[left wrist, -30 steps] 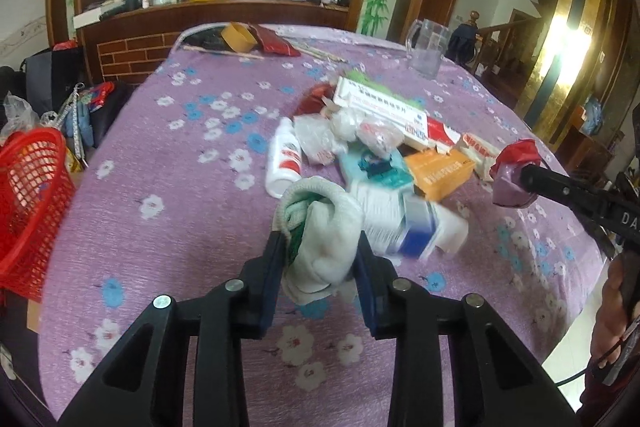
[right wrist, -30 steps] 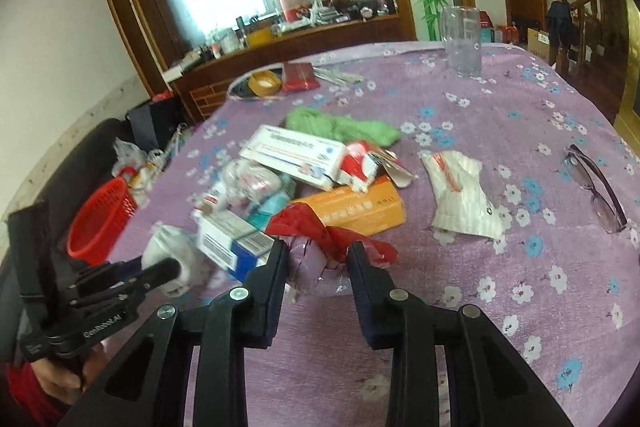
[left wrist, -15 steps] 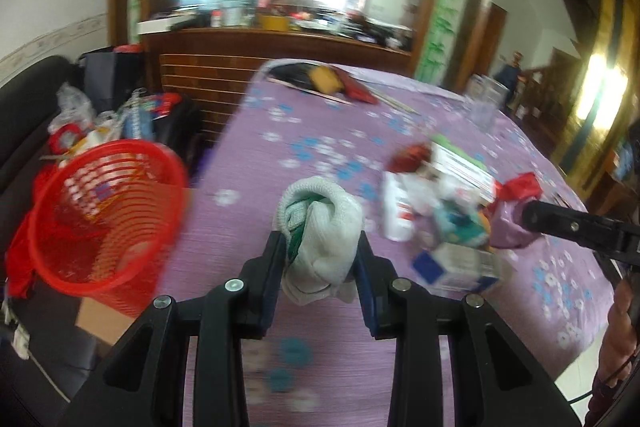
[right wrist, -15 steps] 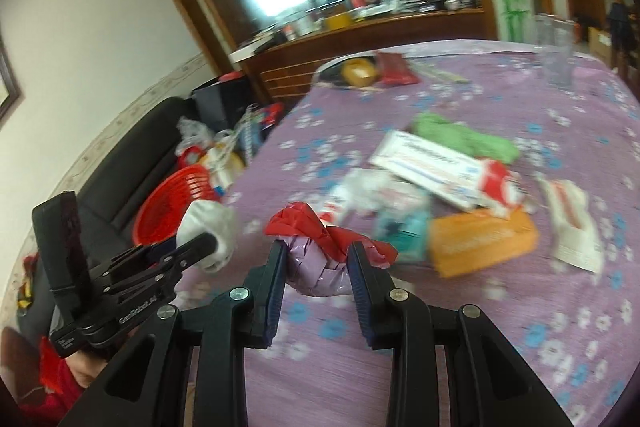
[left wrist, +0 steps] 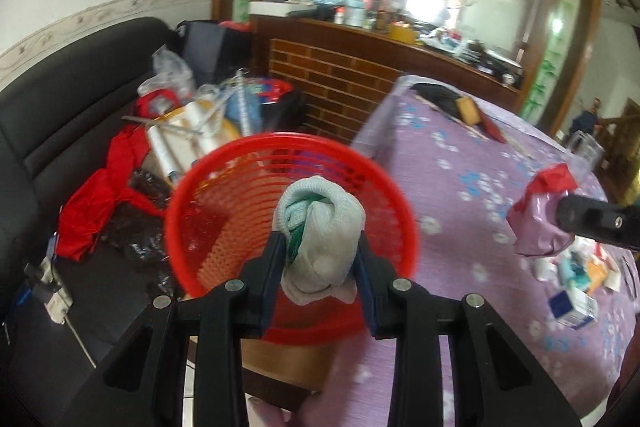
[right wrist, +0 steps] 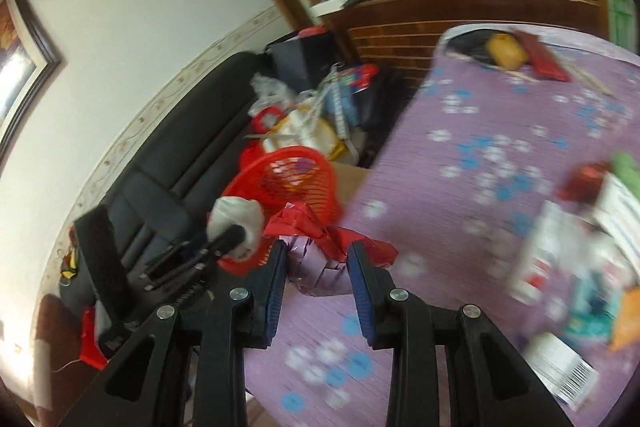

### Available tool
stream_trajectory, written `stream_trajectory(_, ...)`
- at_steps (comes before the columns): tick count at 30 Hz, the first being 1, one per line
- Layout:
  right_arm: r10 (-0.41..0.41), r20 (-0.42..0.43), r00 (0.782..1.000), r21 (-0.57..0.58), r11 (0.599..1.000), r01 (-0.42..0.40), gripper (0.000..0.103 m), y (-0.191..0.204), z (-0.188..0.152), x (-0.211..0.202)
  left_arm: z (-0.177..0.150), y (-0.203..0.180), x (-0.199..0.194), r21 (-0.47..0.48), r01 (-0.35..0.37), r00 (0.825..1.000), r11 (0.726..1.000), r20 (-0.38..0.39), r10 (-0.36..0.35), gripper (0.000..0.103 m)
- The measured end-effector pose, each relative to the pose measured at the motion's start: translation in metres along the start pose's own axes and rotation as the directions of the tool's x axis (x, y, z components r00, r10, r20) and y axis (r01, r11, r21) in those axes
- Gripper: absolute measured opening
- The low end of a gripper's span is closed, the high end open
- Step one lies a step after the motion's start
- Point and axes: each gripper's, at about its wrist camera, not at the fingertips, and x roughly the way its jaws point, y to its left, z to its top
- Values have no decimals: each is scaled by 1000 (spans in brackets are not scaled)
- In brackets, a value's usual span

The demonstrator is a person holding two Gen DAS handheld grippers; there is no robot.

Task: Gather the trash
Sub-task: 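Carry the sock with the left tool to the red basket and release, then grasp the white barcode medicine box with the left tool while the right tool grasps the paper bag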

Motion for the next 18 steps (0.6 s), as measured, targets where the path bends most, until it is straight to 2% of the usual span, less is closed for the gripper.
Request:
stream_trajectory(5, 40, -26, 999, -16, 999, -40, 34, 27, 22, 47, 4, 24, 12, -35, -14, 1000, 999, -7, 13, 34)
stream_trajectory(8, 45, -38, 998, -10, 999, -46, 37, 34, 32, 69, 6, 26, 14, -26, -13, 1000, 1000, 1, 13, 47)
stream_trajectory(9, 52, -40, 998, -5, 999, -52, 38, 35, 33, 74, 7, 27, 15, -25, -19, 1000, 1000, 9, 19, 56)
stream_trajectory(10, 57, -40, 998, 4, 998, -57, 44, 35, 35, 80, 7, 26, 14, -25, -26, 999, 999, 21, 26, 62)
stream_trajectory(13, 49, -22, 999, 16, 999, -48, 56, 32, 37, 79, 8, 25, 10, -32, -25, 999, 999, 36, 26, 65)
stream_trajectory(16, 48, 1, 999, 13, 999, -48, 58, 24, 32, 63, 4, 20, 5, -40, 6, 999, 999, 35, -5, 66)
stream_trajectory(18, 32, 20, 999, 12, 999, -32, 65, 17, 27, 49, 0, 14, 1, -38, 28, 999, 999, 41, -27, 69)
